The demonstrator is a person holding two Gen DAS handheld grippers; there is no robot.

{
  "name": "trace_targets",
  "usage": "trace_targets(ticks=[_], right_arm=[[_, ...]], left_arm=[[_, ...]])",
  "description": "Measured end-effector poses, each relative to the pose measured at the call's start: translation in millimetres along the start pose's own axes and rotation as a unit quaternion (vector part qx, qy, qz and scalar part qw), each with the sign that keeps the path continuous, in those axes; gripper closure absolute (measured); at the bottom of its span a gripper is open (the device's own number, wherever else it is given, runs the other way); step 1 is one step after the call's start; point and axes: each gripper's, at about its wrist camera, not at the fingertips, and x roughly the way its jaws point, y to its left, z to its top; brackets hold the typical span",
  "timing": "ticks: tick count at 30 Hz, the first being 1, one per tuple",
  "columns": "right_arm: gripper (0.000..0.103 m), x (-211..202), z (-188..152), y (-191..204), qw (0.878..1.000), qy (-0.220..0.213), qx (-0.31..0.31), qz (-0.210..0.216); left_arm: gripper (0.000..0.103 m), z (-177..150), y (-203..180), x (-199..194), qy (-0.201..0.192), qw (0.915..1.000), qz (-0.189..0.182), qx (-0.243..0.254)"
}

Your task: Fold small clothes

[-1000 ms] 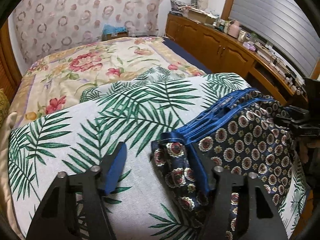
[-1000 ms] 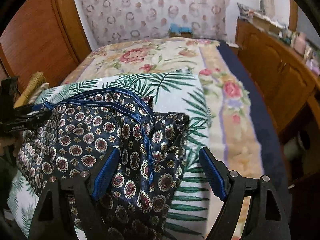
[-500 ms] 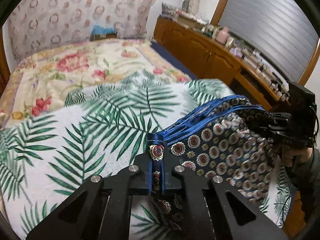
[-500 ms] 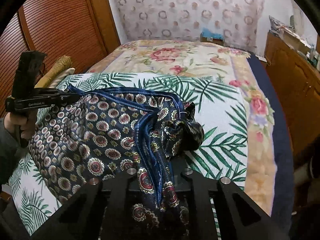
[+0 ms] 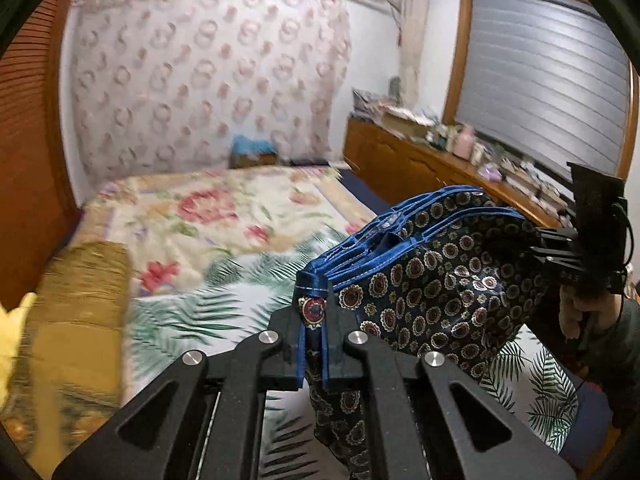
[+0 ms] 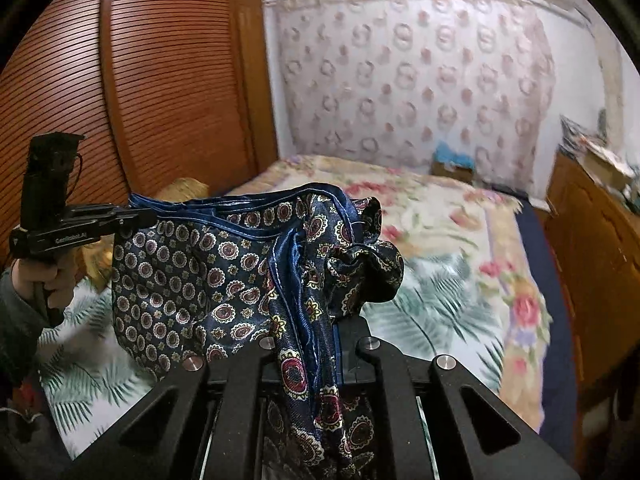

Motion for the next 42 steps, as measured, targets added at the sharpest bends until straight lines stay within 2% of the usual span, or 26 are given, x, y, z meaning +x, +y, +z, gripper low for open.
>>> trace_targets(ticks=[5, 9, 13, 16, 18, 21, 26, 28, 30, 33, 34, 35, 39, 40, 42], right_arm=[[0.094, 32, 37, 24, 0.998, -0.009, -0.041, 0.037], [0.094, 62, 71, 50, 0.994, -0.016, -0.087, 0.069], [0.094, 102, 109, 64, 0.985, -0.016, -0.138, 0.098], [0.094, 144, 136, 71, 0.977, -0.006, -0.178, 0.12], [0.094, 173, 153, 86, 0.97, 0.003, -0.205, 0.133], [0.094, 212, 169, 109, 0.953, 0.012, -0.264, 0.146], [0.093, 278, 184, 145, 0.938, 0.039, -0.303, 0.162], [0.092, 303, 187, 150, 0.94, 0.051, -0.298, 0.159], [0.083, 324, 190, 152, 0.947, 0.046, -0.283, 0.143], [0.054, 336, 193, 145, 0.956, 0.028, -0.268, 0.12], [0.041, 339, 191, 149, 0.957, 0.026, -0.266, 0.113], [0.037, 341, 190, 145, 0.958, 0.023, -0.263, 0.112], [0.033, 344, 182, 143, 0.968, 0.01, -0.234, 0.094], [0.033, 345, 177, 151, 0.971, 0.011, -0.222, 0.089], [0.032, 345, 172, 141, 0.977, 0.02, -0.193, 0.094]], left_arm=[[0.097, 0, 45, -45, -0.034, 0.9982, 0.046, -0.019], [0.097, -7, 82, -76, -0.062, 0.9935, 0.088, -0.037], [0.097, -20, 116, -104, -0.088, 0.9856, 0.129, -0.064], [0.097, -40, 141, -119, -0.103, 0.976, 0.171, -0.087], [0.097, -53, 156, -123, -0.106, 0.9707, 0.186, -0.108], [0.097, -74, 180, -124, -0.098, 0.9638, 0.208, -0.135], [0.097, -109, 212, -117, -0.07, 0.9516, 0.245, -0.172], [0.097, -121, 217, -104, -0.048, 0.9485, 0.252, -0.186], [0.097, -132, 224, -102, -0.032, 0.9478, 0.252, -0.193], [0.097, -143, 222, -98, -0.022, 0.9466, 0.255, -0.196], [0.097, -145, 222, -97, -0.02, 0.946, 0.254, -0.2], [0.097, -146, 222, -98, -0.019, 0.946, 0.254, -0.201], [0.097, -145, 221, -98, -0.016, 0.9458, 0.261, -0.193], [0.097, -145, 221, -98, -0.016, 0.9456, 0.26, -0.194], [0.097, -142, 220, -102, -0.018, 0.945, 0.259, -0.199]])
